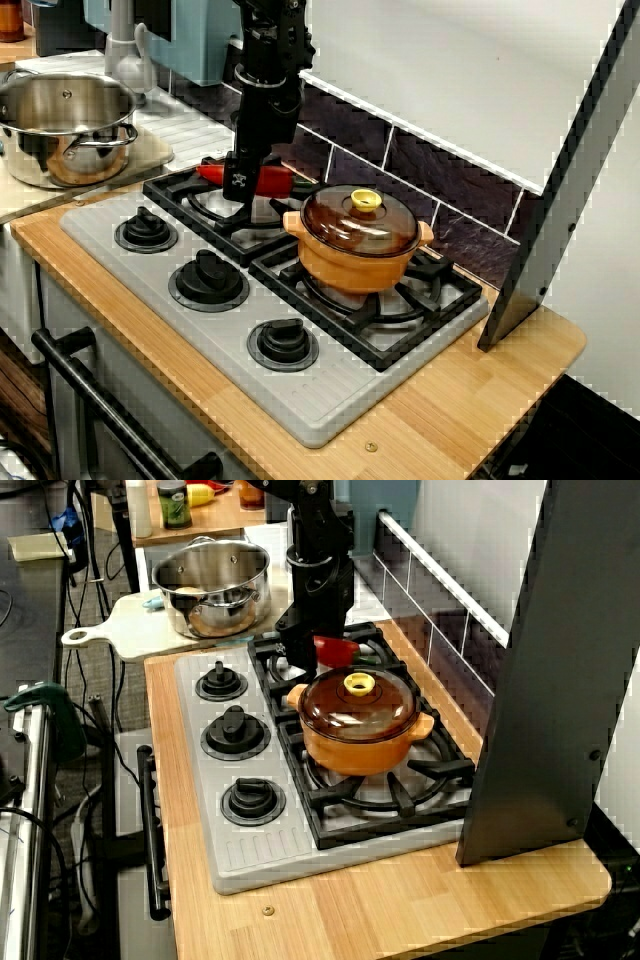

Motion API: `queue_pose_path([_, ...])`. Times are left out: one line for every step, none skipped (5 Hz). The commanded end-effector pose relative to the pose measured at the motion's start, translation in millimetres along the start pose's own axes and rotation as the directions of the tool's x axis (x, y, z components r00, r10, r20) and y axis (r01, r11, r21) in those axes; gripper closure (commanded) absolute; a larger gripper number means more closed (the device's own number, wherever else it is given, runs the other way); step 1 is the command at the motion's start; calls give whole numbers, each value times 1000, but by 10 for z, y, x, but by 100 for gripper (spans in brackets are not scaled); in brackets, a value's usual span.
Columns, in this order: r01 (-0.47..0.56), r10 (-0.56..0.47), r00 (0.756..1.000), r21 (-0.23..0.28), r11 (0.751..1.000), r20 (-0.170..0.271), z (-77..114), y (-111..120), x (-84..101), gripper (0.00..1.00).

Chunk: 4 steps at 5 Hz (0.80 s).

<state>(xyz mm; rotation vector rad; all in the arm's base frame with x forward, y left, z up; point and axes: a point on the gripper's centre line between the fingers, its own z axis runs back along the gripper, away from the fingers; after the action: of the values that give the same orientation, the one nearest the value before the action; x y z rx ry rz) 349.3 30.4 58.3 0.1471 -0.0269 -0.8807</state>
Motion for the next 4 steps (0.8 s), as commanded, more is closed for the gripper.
queue_pose_path([-8,8,1000,18,1000,17,167,108,-8,0])
queue_pose_path([-4,5,1000,-22,1000,26,238,142,-28,0])
queue_pose_path([-8,10,999,-40,999,41,319,163,-63,0])
queue_pose_path([-11,15,998,-60,998,56,415,179,-95,0])
